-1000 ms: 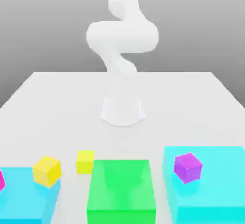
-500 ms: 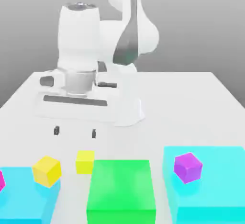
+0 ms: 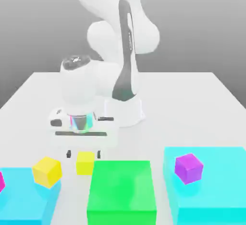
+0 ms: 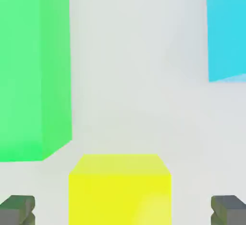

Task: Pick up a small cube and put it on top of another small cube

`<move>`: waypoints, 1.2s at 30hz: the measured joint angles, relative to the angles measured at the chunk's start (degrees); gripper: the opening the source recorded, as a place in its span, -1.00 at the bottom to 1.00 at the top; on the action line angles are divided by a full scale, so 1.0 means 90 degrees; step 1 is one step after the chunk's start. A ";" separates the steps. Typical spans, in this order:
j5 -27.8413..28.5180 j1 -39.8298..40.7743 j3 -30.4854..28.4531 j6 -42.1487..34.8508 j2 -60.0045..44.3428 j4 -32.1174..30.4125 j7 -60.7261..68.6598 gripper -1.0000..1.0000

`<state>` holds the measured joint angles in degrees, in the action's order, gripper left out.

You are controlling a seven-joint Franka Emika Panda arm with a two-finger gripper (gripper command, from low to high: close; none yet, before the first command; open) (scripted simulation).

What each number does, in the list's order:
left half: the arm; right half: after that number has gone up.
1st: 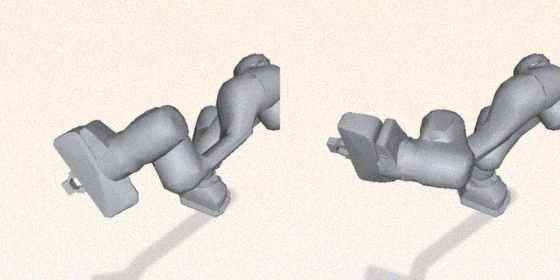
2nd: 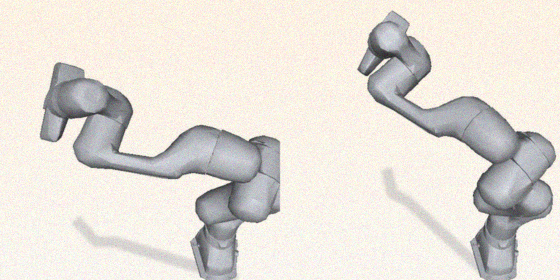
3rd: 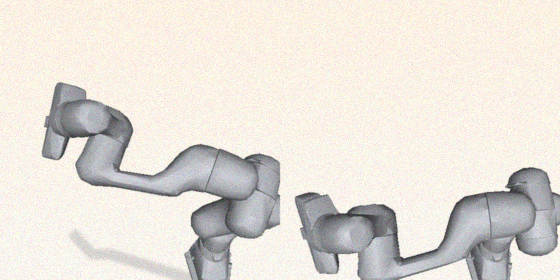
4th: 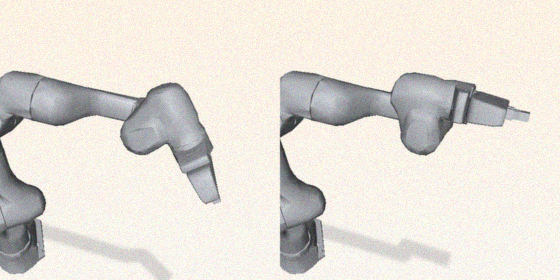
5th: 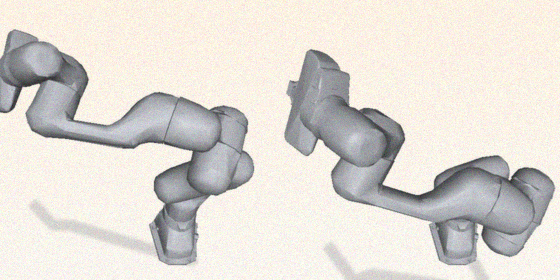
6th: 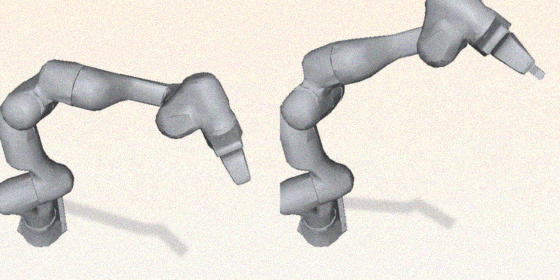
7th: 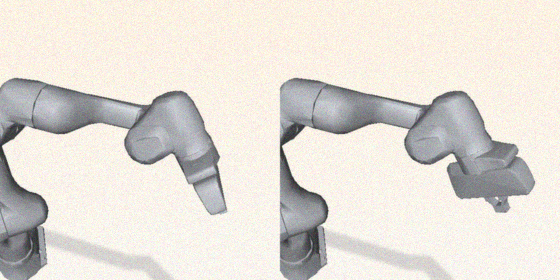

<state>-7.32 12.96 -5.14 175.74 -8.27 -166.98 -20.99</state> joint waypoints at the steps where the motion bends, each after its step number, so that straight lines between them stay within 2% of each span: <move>1: -0.0068 0.0120 0.0133 0.0101 -0.0119 0.0014 0.0058 0.00; 5: -0.0113 0.0573 0.0559 0.0507 -0.0592 0.0044 0.0157 0.00; 6: -0.0117 0.0624 0.0604 0.0558 -0.0651 0.0045 0.0171 -1.00; 13: -0.0085 0.0625 0.0602 0.0541 -0.0637 0.0046 0.0140 -1.00; 17: 0.0035 0.0336 0.0316 0.0197 -0.0232 0.0023 -0.0006 -1.00; 20: 0.0281 0.0114 0.0040 -0.0101 0.0122 -0.0020 -0.0208 -1.00; 25: 0.0791 0.0139 -0.0096 -0.0588 0.0712 -0.0132 -0.0557 -1.00; 30: 0.1004 0.0187 -0.0143 -0.1023 0.1269 -0.0293 -0.0648 -1.00; 36: 0.0751 -0.0075 -0.0029 -0.1462 0.1120 0.0548 -0.1399 -1.00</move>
<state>-0.56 12.29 -5.41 162.59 1.81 -162.05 -33.58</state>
